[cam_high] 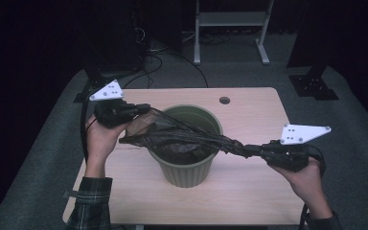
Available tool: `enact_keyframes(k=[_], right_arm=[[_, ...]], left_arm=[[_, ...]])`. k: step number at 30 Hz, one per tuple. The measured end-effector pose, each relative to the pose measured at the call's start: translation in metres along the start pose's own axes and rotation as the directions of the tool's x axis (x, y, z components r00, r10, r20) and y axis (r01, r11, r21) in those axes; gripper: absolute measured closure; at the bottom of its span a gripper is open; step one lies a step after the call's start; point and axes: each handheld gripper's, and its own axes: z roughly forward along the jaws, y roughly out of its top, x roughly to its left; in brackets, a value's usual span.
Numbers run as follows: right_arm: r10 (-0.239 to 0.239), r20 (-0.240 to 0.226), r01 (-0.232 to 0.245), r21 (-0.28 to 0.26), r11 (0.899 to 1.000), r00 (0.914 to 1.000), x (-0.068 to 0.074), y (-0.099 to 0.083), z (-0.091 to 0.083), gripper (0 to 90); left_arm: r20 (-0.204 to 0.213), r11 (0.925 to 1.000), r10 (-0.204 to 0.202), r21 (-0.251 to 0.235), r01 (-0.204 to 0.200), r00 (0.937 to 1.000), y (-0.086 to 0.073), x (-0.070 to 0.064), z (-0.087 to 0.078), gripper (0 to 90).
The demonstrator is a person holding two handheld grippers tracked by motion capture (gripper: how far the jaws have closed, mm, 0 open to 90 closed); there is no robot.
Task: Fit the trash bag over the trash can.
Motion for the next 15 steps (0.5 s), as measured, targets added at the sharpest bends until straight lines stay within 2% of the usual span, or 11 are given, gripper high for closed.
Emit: enact_keyframes(k=[3,6,7,8,9,10,11,15], right_arm=[[-0.013,-0.004,0.013,0.019,1.0,0.9999,0.002,-0.007,-0.003,90.0],[-0.02,0.015,0.019,0.076,0.997,0.9997,0.003,-0.018,-0.002,90.0],[-0.021,0.032,0.018,0.097,0.995,0.9993,0.002,-0.022,-0.001,90.0],[-0.009,0.028,0.006,0.106,0.994,0.9996,-0.001,-0.026,0.001,90.0],[-0.003,0.027,0.0,0.109,0.994,0.9996,-0.003,-0.029,0.003,88.3],[0.004,0.037,-0.008,0.109,0.994,0.9993,-0.003,-0.03,0.003,81.2],[0.007,0.05,-0.012,0.101,0.995,0.9987,-0.005,-0.03,0.003,78.3],[0.029,0.055,-0.029,0.004,1.0,0.9981,-0.009,-0.016,-0.007,72.5]], left_arm=[[-0.045,0.9995,-0.02,-0.024,0.019,0.9988,-0.008,0.005,-0.011,90.0],[-0.046,0.9981,-0.048,-0.042,0.046,0.9978,-0.016,0.01,-0.017,90.0],[-0.04,0.9982,-0.047,-0.039,0.045,0.9981,-0.017,0.01,-0.017,90.0],[-0.04,0.9984,-0.045,-0.037,0.044,0.9982,-0.019,0.009,-0.016,90.0],[-0.034,0.9988,-0.04,-0.031,0.039,0.9986,-0.02,0.008,-0.015,90.0],[-0.03,0.9991,-0.033,-0.029,0.032,0.999,-0.021,0.007,-0.013,90.0],[-0.027,0.9991,-0.031,-0.031,0.03,0.9992,-0.022,0.006,-0.011,90.0],[-0.024,0.999,-0.034,-0.031,0.033,0.9991,-0.023,0.006,-0.009,90.0]])
